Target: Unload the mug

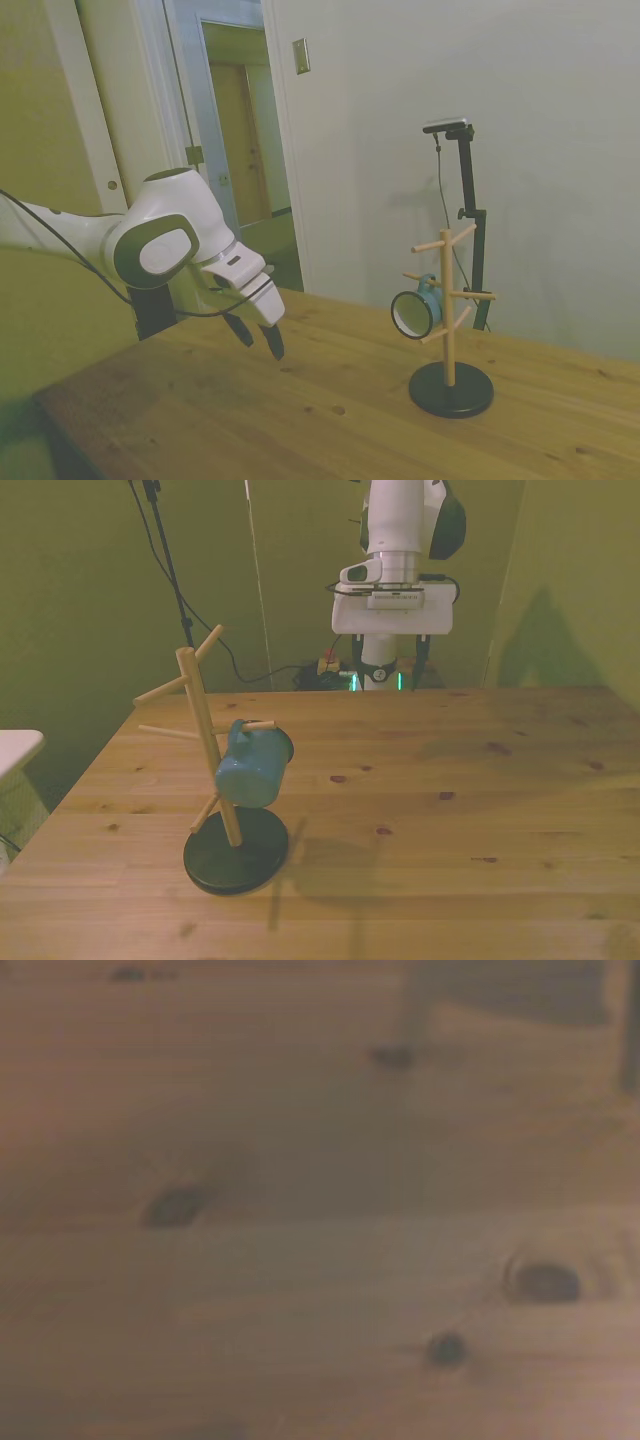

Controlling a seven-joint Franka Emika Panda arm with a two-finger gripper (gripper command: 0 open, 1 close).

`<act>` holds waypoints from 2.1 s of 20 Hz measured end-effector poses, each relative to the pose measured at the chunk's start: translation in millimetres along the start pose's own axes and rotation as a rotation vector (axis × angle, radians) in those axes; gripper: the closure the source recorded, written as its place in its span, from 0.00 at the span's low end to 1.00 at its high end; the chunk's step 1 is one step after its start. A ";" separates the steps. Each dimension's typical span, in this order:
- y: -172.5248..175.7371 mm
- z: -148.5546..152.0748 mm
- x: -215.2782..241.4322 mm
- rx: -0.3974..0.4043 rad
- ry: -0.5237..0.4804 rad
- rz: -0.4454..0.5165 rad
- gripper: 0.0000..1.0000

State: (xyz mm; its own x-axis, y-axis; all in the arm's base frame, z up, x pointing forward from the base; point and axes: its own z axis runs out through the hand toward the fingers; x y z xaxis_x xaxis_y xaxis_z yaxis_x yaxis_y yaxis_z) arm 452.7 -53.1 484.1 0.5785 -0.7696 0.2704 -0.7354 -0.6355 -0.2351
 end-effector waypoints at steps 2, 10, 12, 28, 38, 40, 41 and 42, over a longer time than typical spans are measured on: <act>-3.8 -1.7 13.7 0.024 0.031 0.008 0.00; -18.2 -6.1 60.1 0.130 0.210 0.039 0.00; -18.9 0.0 73.6 0.144 0.244 0.061 0.00; -15.7 38.3 146.8 0.162 0.409 0.224 0.00; -23.3 69.1 180.0 0.184 0.426 0.260 0.00; -24.5 75.4 186.9 0.187 0.430 0.265 0.00; -25.2 78.0 190.2 0.188 0.431 0.268 0.00; -25.4 80.4 193.1 0.189 0.433 0.272 0.00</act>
State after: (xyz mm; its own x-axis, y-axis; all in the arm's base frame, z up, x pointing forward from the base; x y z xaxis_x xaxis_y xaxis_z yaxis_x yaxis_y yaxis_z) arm 611.5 -190.6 467.3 0.1486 -0.8370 0.5267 -0.7393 -0.4478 -0.5030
